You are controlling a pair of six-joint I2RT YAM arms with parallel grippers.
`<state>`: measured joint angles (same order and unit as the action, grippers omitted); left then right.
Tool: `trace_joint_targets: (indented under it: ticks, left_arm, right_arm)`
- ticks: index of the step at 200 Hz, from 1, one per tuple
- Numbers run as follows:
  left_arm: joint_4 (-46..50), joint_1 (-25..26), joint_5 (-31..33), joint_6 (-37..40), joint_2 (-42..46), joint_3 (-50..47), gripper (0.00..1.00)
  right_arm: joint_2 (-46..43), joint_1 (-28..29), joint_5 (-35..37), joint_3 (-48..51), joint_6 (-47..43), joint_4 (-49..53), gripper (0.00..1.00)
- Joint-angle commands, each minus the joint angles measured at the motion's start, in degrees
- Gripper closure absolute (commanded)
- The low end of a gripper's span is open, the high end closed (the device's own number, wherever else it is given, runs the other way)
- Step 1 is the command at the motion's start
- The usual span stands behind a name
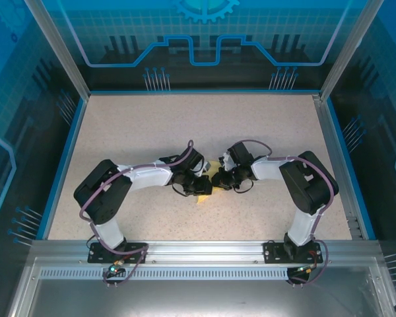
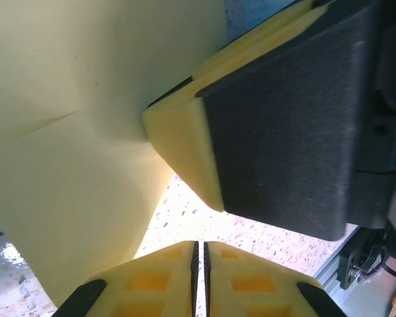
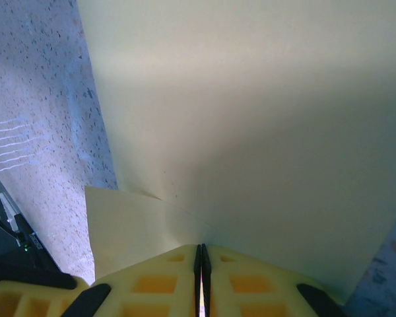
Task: Fold a paper plane with a square sheet of paper (pick it up from the middle)
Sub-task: Third fold the triangle at the center of the table.
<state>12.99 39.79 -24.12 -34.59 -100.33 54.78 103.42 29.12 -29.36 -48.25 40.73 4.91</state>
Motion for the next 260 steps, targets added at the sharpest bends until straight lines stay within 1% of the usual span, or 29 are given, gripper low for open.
trace_joint_targets:
  ticks: [1,42,84,138,182,214,260]
  left_arm:
    - [0.5,-0.1,-1.9,0.5,-0.7,-0.2,0.86]
    - [3.5,-0.1,0.9,2.5,-2.2,-0.5,0.86]
    - [3.6,-0.1,1.6,2.7,-3.4,-2.2,0.86]
    - [3.2,-0.1,1.3,2.6,-2.8,-5.0,0.86]
    - [6.0,-0.1,5.2,4.4,-0.9,-5.2,0.87]
    - [8.1,-0.1,6.7,5.5,0.2,-4.9,0.87]
    - [9.4,-0.1,7.2,5.5,1.4,-7.2,0.88]
  right_arm:
    - [2.3,0.3,5.1,1.3,-0.1,6.1,0.87]
    - [2.3,0.3,5.4,1.3,-0.3,6.8,0.87]
    - [2.6,0.3,5.6,1.2,-0.4,7.1,0.87]
    - [2.7,0.3,6.2,0.3,-1.1,8.5,0.86]
    - [3.3,0.3,6.3,0.0,-1.2,8.6,0.86]
    - [3.5,0.3,7.0,-0.2,-1.4,9.1,0.86]
    - [3.6,0.2,7.7,-0.7,-2.0,10.2,0.87]
